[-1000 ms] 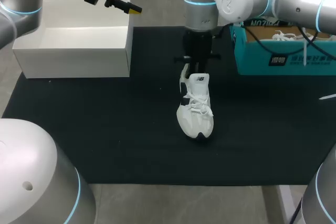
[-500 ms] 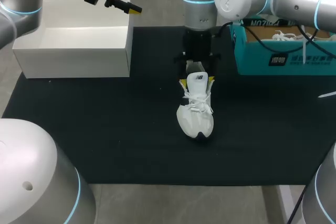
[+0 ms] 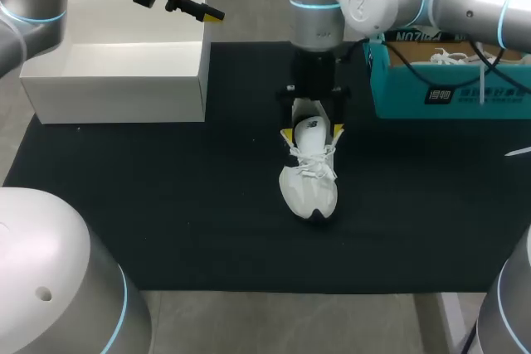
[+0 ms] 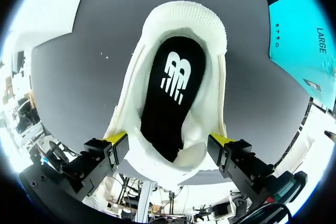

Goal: Take the shoe out of the shoebox, open the shoe tongue, remove and reinsert the insole, then place the shoe into the shoebox

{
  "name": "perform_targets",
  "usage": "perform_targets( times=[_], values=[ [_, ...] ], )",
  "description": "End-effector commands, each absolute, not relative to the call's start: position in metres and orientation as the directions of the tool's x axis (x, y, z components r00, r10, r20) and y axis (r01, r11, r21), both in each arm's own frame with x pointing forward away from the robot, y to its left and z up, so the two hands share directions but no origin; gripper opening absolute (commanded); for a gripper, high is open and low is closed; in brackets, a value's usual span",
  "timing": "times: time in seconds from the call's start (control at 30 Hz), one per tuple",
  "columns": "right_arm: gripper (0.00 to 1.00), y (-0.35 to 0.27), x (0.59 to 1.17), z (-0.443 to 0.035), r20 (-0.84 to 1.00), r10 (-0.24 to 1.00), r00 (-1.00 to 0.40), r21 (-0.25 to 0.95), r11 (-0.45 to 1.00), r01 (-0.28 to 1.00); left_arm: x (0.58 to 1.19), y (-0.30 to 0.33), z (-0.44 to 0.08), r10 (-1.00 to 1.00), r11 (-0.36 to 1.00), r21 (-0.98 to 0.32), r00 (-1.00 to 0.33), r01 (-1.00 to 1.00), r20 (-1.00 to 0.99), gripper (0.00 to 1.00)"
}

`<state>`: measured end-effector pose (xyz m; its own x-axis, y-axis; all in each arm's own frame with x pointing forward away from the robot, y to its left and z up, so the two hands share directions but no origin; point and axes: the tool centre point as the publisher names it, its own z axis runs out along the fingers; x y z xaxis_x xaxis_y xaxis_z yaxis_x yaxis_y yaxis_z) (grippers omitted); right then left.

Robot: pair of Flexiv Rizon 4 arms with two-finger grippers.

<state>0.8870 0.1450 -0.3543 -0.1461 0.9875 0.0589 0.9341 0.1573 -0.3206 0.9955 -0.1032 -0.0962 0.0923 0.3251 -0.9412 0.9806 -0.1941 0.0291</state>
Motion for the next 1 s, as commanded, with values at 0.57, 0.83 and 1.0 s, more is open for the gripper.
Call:
perform_targets(
  times=[0.57,0.83,1.0],
  values=[
    [0.0,0.147,0.868,-0.313,-0.081,0.983,-0.163,-0.157,0.149,0.976,0.996,-0.103,-0.096,0.327,-0.196,0.029,0.093,0.98,-0.94,1.0],
    [0.0,0.146,0.869,-0.32,-0.077,0.984,-0.163,-0.145,0.151,0.978,0.996,-0.103,-0.096,0.327,-0.196,0.029,0.093,0.98,-0.94,1.0],
    [0.0,0.143,0.867,-0.328,-0.071,0.985,-0.157,-0.16,0.144,0.977,0.996,-0.103,-0.096,0.327,-0.196,0.029,0.093,0.98,-0.94,1.0]
  ],
)
